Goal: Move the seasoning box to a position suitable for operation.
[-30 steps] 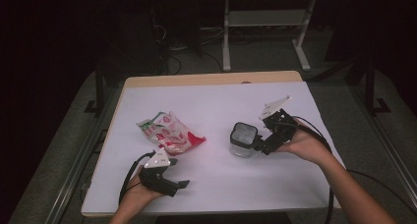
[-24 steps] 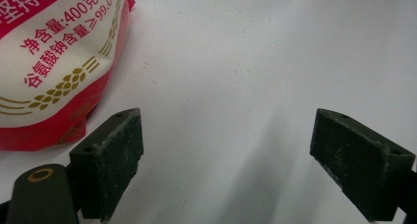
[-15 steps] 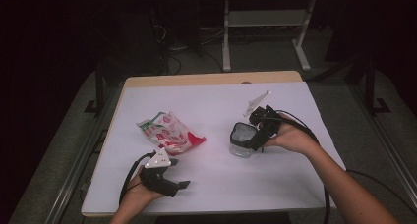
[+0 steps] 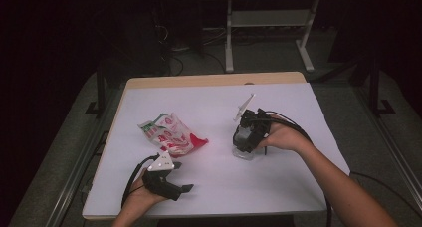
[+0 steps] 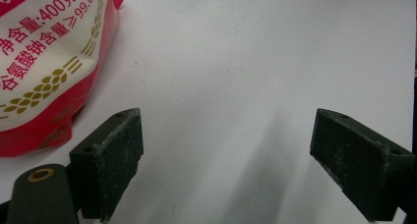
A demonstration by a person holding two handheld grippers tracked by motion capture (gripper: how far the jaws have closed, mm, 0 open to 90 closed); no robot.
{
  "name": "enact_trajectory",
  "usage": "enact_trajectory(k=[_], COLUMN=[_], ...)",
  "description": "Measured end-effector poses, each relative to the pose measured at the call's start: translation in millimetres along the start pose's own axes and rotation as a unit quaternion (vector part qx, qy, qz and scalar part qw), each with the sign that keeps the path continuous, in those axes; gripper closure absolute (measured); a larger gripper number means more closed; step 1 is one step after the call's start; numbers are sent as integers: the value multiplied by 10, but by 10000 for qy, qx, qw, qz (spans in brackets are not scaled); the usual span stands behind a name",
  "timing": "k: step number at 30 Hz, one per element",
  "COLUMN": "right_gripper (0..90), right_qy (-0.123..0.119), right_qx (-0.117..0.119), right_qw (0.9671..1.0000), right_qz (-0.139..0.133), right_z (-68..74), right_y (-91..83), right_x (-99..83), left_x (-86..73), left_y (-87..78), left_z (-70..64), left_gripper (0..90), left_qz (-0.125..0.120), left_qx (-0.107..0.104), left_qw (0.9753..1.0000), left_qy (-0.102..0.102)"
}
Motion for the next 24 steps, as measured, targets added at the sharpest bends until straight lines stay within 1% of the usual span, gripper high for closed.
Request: enact_trajectory(k=[3,6,10,11,15,16,18,24], right_gripper=[3,3,32,36,62,107,128,144], right_qy=[58,79,123,106,106,105,103,54], right_qx=[55,57,175,156,239,350,432,454], right_qw=[9999,9999,9995,9995,9994,9990,9986,9984], right_qz=[89,137,221,243,246,271,294,333], right_z=[-9,-18,-34,-40,-47,-46,-43,-42], right_y=[39,55,97,102,113,118,129,150], right_x=[4,2,-8,-11,-9,-10,-9,-7], left_x=[0,0,0,0,0,0,0,0], left_y=[3,7,11,11,12,11,12,10], left_z=[-3,-4,-7,-7,-7,-7,-7,-7], left_gripper=[123,123,123,123,123,123,123,123], left_qz=[6,-6,-7,-7,-3,4,8,8], left_qx=[-8,-19,-19,-21,-24,-22,-21,-21], left_qw=[10000,10000,10000,10000,10000,10000,10000,10000], left_qy=[4,14,19,19,13,19,21,30])
Point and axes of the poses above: each handheld gripper's, and its own axes: y roughly forward along the jaws, x roughly out of its top, z roughly to its left, the point moved 1 cm from there along y, roughly forward along the jaws, and after that the axes turned 14 degrees about -y, right-handed, at the moved point
